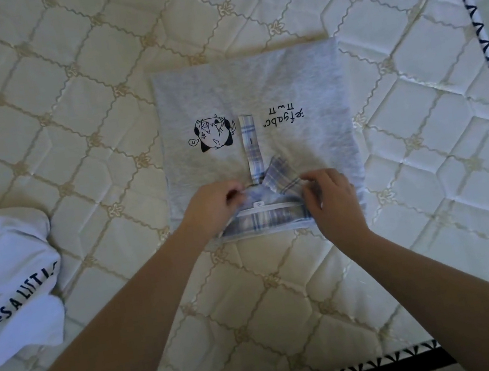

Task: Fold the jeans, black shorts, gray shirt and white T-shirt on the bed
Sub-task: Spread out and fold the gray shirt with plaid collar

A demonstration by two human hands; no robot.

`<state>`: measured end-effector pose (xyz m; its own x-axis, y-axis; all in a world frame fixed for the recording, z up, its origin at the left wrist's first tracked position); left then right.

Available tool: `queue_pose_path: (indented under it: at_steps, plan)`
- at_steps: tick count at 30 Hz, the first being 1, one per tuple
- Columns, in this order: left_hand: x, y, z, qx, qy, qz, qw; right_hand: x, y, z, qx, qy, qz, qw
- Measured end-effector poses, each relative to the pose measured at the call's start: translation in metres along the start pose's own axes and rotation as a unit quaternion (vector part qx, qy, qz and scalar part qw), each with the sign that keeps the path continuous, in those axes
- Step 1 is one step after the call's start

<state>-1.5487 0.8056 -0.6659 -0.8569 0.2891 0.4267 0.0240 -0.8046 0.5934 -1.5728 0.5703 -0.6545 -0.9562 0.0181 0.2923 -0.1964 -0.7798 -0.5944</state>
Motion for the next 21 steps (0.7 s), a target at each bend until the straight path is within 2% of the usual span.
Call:
queue_pose_path:
  at_steps: [2, 4, 8, 10, 12, 13, 15, 17, 19, 21]
  plan:
    - [-0.012, -0.009, 0.002, 0.098, 0.028, 0.067, 0.992, 0.005, 0.004, -0.001, 0.001, -0.015, -0.001, 1.000]
    - [-0.026, -0.010, 0.004, 0.125, 0.050, 0.096, 0.986, 0.008, 0.006, 0.000, 0.002, -0.022, 0.013, 1.000]
    - [-0.036, -0.003, -0.002, 0.051, 0.139, 0.081, 0.986, 0.015, 0.001, -0.001, 0.062, -0.024, 0.126, 0.990]
    - [-0.031, 0.001, -0.011, -0.035, 0.150, 0.047, 0.987, 0.019, 0.000, -0.009, 0.137, -0.084, 0.159, 0.974]
    - [-0.021, 0.005, -0.022, -0.149, 0.168, 0.014, 0.974, 0.022, 0.006, -0.022, 0.227, -0.176, 0.153, 0.946]
    - [-0.014, 0.008, -0.025, -0.178, 0.185, 0.001, 0.967, 0.023, 0.010, -0.029, 0.253, -0.213, 0.142, 0.933]
    - [-0.002, 0.012, -0.030, -0.189, 0.199, -0.023, 0.961, 0.023, 0.014, -0.037, 0.258, -0.240, 0.132, 0.926]
    - [0.009, 0.010, -0.035, -0.170, 0.193, -0.032, 0.966, 0.021, 0.012, -0.031, 0.203, -0.197, 0.129, 0.951]
    - [0.026, 0.002, -0.030, -0.137, 0.227, 0.002, 0.964, 0.018, 0.011, -0.017, 0.129, -0.074, 0.103, 0.983]
    - [0.042, -0.011, -0.022, -0.133, 0.274, 0.062, 0.951, 0.012, 0.024, -0.002, 0.082, 0.023, -0.023, 0.996]
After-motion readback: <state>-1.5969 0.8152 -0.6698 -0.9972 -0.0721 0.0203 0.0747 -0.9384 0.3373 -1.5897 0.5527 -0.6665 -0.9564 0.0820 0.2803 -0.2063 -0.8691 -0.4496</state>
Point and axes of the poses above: each hand's wrist, its own x-axis away from the middle knuckle, its own z-axis out of the back of the hand, y = z × x, the point moved 3 cm from there along -x, towards the middle knuckle, and after that the axes turned 5 degrees about -z, right-handed, at the moved point
